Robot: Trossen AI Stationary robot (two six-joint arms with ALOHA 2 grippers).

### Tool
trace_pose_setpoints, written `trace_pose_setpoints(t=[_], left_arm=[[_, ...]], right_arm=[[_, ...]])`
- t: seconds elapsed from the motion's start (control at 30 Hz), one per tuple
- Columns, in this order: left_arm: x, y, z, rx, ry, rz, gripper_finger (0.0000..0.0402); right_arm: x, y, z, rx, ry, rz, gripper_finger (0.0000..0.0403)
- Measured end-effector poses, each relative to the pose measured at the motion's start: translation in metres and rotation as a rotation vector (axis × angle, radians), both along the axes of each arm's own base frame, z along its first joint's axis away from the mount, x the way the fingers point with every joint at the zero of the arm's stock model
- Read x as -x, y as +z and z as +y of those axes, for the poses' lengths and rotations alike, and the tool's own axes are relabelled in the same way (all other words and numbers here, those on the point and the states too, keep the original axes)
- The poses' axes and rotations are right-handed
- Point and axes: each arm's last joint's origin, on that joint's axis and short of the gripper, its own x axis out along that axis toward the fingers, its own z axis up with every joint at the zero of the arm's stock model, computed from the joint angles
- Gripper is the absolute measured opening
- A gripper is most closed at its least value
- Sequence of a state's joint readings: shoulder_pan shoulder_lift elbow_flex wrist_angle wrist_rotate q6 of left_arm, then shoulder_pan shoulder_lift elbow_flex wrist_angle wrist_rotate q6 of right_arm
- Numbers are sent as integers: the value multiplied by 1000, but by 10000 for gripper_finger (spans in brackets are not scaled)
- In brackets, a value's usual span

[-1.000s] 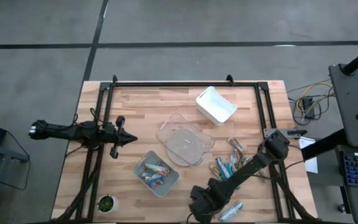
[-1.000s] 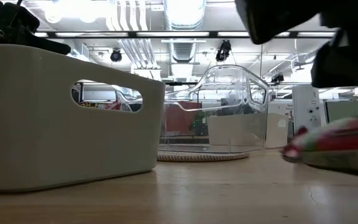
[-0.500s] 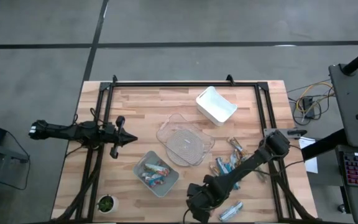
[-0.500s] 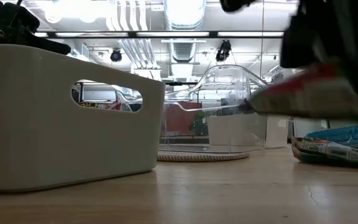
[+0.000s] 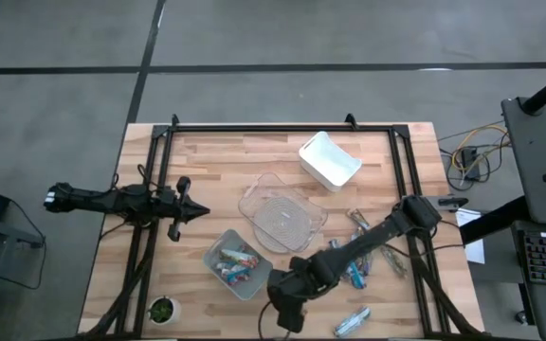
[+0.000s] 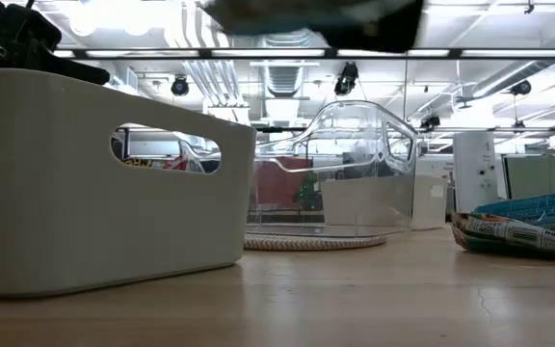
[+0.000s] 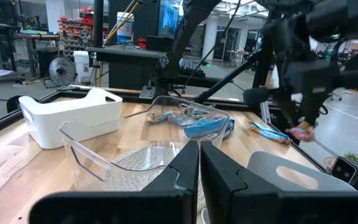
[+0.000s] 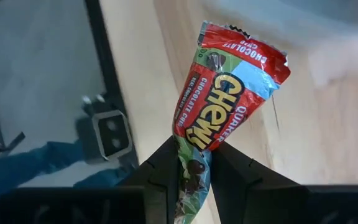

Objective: Pick and place Granola Bars by type
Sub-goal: Put the red granola bar into the gray bin

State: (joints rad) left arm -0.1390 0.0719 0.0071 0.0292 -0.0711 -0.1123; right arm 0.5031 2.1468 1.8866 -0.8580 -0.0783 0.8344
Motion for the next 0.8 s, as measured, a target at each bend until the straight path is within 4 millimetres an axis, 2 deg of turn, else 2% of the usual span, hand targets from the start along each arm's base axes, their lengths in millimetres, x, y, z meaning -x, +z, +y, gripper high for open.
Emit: trace_pose_setpoints(t=[0.43, 0.8], left_arm=[[0, 0, 0, 0, 0, 0, 0], [0, 0, 0, 0, 0, 0, 0]], right_arm=[[-31, 49, -38, -15, 13, -188, 68], [-44, 68, -63, -17, -17, -266, 68]])
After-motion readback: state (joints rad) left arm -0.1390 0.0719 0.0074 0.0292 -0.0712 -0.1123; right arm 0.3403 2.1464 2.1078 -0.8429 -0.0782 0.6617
